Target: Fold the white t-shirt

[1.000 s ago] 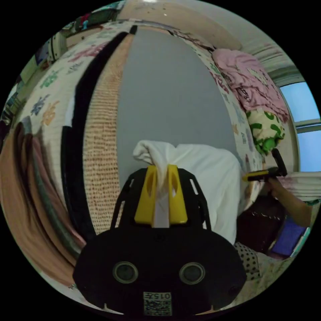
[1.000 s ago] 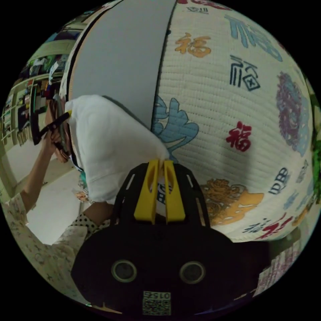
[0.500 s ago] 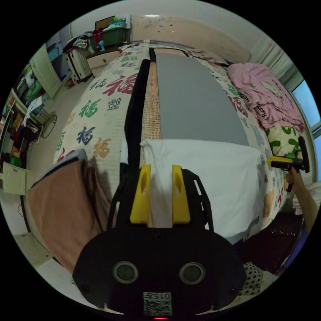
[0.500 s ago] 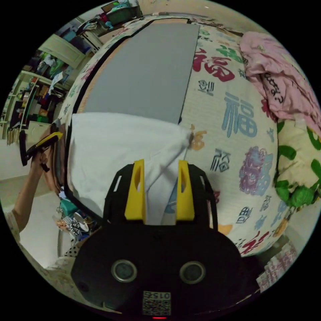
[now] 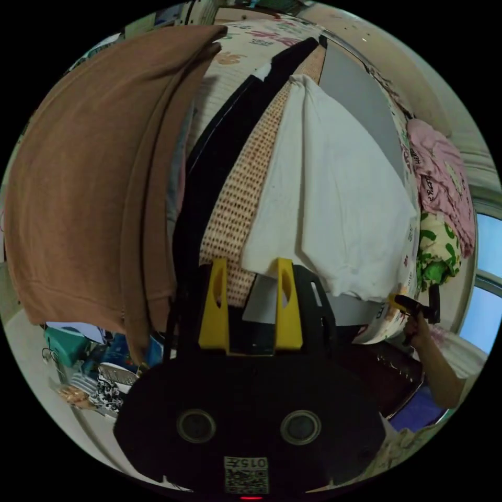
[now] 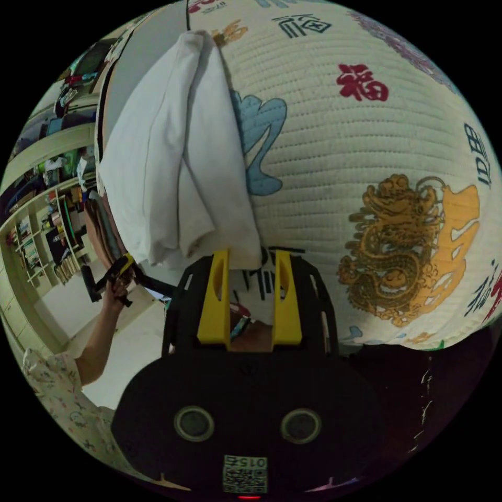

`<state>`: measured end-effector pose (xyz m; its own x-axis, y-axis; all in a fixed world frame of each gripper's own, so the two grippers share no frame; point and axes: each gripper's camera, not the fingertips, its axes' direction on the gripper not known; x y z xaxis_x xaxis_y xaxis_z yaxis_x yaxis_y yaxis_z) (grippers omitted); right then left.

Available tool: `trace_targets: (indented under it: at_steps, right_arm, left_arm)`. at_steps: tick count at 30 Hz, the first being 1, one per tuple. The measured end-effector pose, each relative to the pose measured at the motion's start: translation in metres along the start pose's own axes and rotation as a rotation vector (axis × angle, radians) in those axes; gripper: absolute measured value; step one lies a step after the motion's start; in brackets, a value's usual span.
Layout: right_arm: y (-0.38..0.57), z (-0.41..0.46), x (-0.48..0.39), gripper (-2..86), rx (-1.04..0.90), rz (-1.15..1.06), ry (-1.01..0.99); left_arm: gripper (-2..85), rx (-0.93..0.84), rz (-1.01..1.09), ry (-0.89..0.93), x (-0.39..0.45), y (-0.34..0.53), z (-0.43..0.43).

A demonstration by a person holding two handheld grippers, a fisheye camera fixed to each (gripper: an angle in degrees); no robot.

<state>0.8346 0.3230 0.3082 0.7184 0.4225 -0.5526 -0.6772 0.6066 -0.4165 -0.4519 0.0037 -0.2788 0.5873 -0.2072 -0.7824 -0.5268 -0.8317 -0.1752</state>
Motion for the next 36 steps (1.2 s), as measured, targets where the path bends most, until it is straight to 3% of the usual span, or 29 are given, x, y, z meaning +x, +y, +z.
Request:
trace_targets:
  at_steps: [5, 9, 15, 18, 23, 25, 28, 33, 36]
  right_arm:
    - [0.013, 0.012, 0.005, 2.1, -0.062, -0.143, -0.022]
    - [0.045, 0.020, 0.008, 0.9, -0.052, -0.212, 0.110]
    - [0.104, 0.101, 0.010, 2.1, -0.211, -0.373, 0.440]
    - [0.139, 0.139, 0.013, 6.0, -0.242, -0.484, 0.493]
    - [0.215, 0.165, -0.001, 9.4, -0.150, -0.785, 0.746]
    - [0.236, 0.170, -0.015, 10.2, -0.054, -0.921, 0.824]
    - [0.248, 0.190, -0.040, 10.8, 0.034, -1.132, 0.835]
    - [0.228, 0.250, -0.062, 11.1, -0.054, -1.320, 0.778]
    - [0.220, 0.277, -0.052, 10.4, -0.130, -1.357, 0.818]
  left_arm:
    - [1.2, -0.025, 0.144, 0.097, 0.028, -0.006, -0.017]
    - [0.2, -0.015, 0.246, -0.035, 0.066, -0.008, -0.048]
    - [0.9, -0.183, 0.415, -0.263, 0.119, 0.011, -0.039]
    - [2.1, -0.281, 0.459, -0.260, 0.138, 0.022, -0.017]
    - [7.1, -0.187, 0.544, -0.298, 0.174, 0.029, -0.049]
    - [8.3, -0.126, 0.718, -0.376, 0.212, 0.034, -0.071]
    - [10.2, -0.088, 1.008, -0.329, 0.276, 0.039, -0.078]
    - [11.6, -0.252, 1.398, -0.298, 0.350, 0.041, -0.026]
    - [10.0, -0.332, 1.478, -0.327, 0.354, 0.035, 0.003]
